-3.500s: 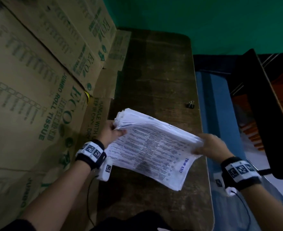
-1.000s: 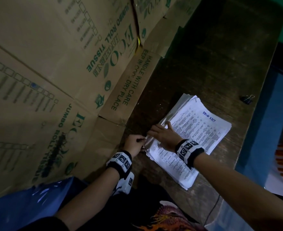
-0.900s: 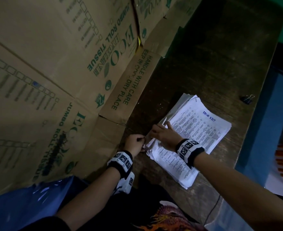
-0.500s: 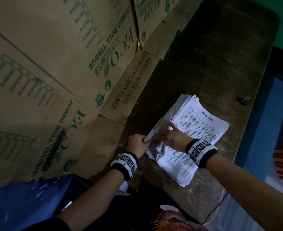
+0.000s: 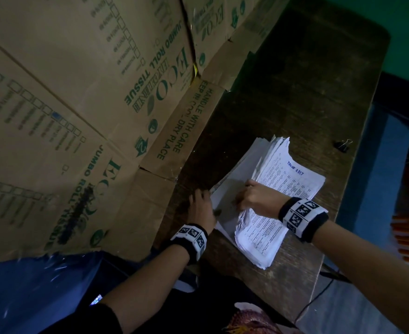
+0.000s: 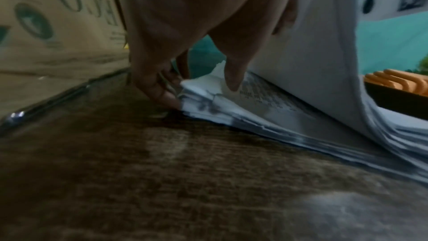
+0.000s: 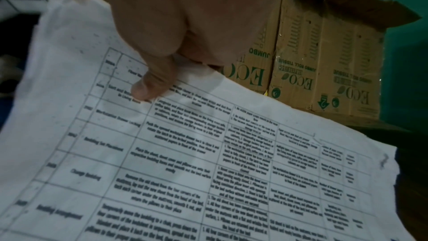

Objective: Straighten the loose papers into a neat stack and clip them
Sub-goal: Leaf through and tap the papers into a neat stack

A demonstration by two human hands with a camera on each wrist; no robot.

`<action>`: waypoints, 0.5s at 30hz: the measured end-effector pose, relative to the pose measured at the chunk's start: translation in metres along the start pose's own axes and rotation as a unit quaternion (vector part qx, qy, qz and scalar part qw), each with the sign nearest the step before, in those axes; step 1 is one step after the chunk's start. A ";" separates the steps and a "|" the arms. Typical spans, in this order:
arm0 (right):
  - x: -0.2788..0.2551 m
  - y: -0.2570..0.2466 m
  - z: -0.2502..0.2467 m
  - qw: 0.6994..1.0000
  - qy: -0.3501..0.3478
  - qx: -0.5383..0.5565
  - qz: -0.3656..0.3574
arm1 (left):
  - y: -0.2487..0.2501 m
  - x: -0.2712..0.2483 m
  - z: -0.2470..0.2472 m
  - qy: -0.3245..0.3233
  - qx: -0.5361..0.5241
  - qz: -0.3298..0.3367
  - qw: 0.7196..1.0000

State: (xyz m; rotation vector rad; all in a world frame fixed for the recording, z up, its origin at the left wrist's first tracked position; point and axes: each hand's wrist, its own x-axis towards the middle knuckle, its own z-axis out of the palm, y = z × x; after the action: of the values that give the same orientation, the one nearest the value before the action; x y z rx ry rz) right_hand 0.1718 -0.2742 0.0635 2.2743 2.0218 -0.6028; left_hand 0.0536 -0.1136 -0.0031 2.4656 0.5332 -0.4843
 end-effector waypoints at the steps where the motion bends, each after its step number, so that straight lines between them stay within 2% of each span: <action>1: -0.001 0.000 0.000 1.000 -0.005 -0.002 0.000 | 0.001 0.003 -0.002 0.001 -0.036 -0.025 0.999; 4: -0.004 0.000 0.000 1.000 0.013 -0.001 -0.005 | 0.002 0.013 -0.006 -0.015 -0.081 -0.068 0.994; 7: -0.010 -0.002 -0.005 0.999 0.041 0.006 -0.025 | 0.002 0.017 -0.011 -0.018 -0.108 -0.073 0.991; 11: -0.017 -0.001 -0.017 0.996 0.071 0.010 -0.059 | 0.009 0.012 -0.020 -0.011 -0.205 -0.099 0.974; 15: -0.021 0.001 -0.037 0.996 0.026 0.003 -0.085 | 0.010 0.010 -0.025 -0.010 -0.283 -0.137 0.949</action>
State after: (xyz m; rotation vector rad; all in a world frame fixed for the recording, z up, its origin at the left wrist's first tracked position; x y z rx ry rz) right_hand 0.1806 -0.2836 0.1040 2.1576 2.2566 -0.5648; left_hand 0.0720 -0.1037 0.0164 1.8461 0.8778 -0.3932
